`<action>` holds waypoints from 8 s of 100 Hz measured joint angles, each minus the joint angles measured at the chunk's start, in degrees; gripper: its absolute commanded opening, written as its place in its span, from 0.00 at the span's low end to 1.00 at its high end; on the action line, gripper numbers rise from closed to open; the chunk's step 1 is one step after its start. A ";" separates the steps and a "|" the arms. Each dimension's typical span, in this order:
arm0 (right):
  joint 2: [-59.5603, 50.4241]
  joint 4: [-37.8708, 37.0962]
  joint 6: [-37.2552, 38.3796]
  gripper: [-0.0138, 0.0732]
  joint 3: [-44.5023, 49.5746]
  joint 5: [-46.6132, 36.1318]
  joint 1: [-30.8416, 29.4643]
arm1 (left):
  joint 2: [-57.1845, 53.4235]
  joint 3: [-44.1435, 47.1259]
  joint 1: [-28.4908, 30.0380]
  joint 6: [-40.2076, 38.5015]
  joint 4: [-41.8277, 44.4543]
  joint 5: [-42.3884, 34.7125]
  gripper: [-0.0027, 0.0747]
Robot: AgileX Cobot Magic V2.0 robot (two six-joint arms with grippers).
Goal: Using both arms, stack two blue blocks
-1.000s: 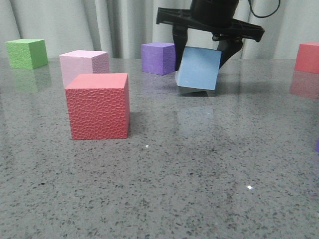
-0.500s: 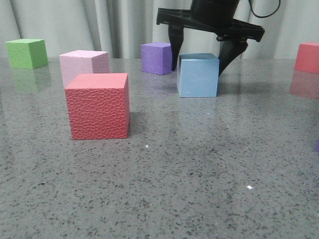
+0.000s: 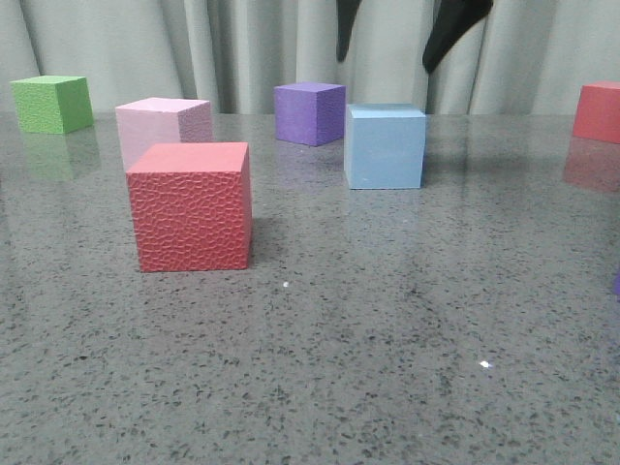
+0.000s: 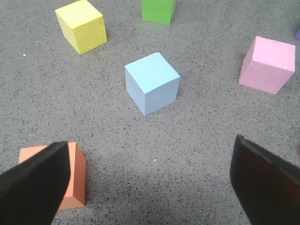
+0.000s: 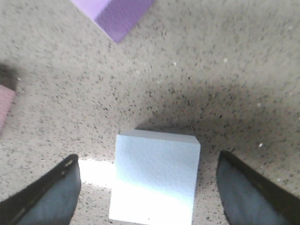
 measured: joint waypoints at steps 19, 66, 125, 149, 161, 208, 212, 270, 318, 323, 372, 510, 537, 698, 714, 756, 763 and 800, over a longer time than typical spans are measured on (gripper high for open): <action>-3.53 -1.50 -3.24 0.84 -0.46 0.00 0.00 | 0.00 0.00 0.00 0.00 0.00 0.00 0.89; -14.88 -9.27 -7.30 0.84 4.29 1.09 -3.90 | 0.00 0.00 0.00 0.00 0.00 0.00 0.89; -49.60 -9.87 -7.83 0.84 46.52 -8.94 -13.41 | 0.00 0.00 0.00 0.00 0.00 0.00 0.89; -62.25 -9.87 -7.85 0.84 59.95 -9.70 -13.66 | 0.00 0.00 0.00 0.00 0.00 0.00 0.89; -68.15 -9.87 -7.85 0.84 63.78 -9.78 -13.66 | 0.00 0.00 0.00 0.00 0.00 0.00 0.89; -74.84 -10.58 -7.85 0.84 66.04 -8.22 -13.66 | 0.00 0.00 0.00 0.00 0.00 0.00 0.89; -74.84 -10.62 -7.85 0.84 66.04 -8.22 -13.66 | 0.00 0.00 0.00 0.00 -0.09 0.00 0.89; -74.84 -10.71 -7.85 0.84 66.04 -8.22 -13.66 | 18.15 -5.43 0.00 -0.79 -6.73 -6.77 0.89; -74.84 -10.71 -7.85 0.84 66.04 -8.22 -13.66 | 38.14 -15.55 0.00 -8.32 -7.01 -7.86 0.89; -74.84 -10.71 -7.85 0.84 66.04 -8.22 -13.66 | 39.71 -16.01 0.00 -9.18 -7.01 -7.98 0.89; -74.84 -10.71 -7.85 0.84 66.04 -8.22 -13.66 | 46.23 -17.36 0.00 -13.43 -4.31 -8.42 0.89; -74.84 -10.71 -7.85 0.84 66.04 -8.22 -13.66 | 50.89 -17.40 0.00 -17.96 -0.56 -8.63 0.88; -74.84 -10.71 -7.85 0.84 66.04 -8.22 -13.66 | 53.20 -18.55 0.00 -18.02 -0.48 -9.99 0.88; -74.84 -10.71 -7.85 0.84 66.04 -8.22 -13.66 | 55.69 -33.67 -2.97 -9.90 -3.77 1.72 0.18; -74.84 -10.71 -7.85 0.84 66.04 -8.22 -13.66 | 55.69 -39.71 -7.54 -8.99 -4.31 3.97 0.18; -74.84 -10.71 -7.85 0.84 66.04 -8.22 -13.66 | 56.61 -46.32 -20.38 -8.99 -5.72 3.08 0.19; -74.84 -10.71 -7.85 0.84 66.04 -8.22 -13.66 | 57.52 -46.32 -22.00 -8.99 -7.11 2.39 0.19; -74.84 -10.71 -7.85 0.84 66.04 -8.22 -13.66 | 63.77 -48.17 -29.84 -11.29 -10.91 -2.49 0.19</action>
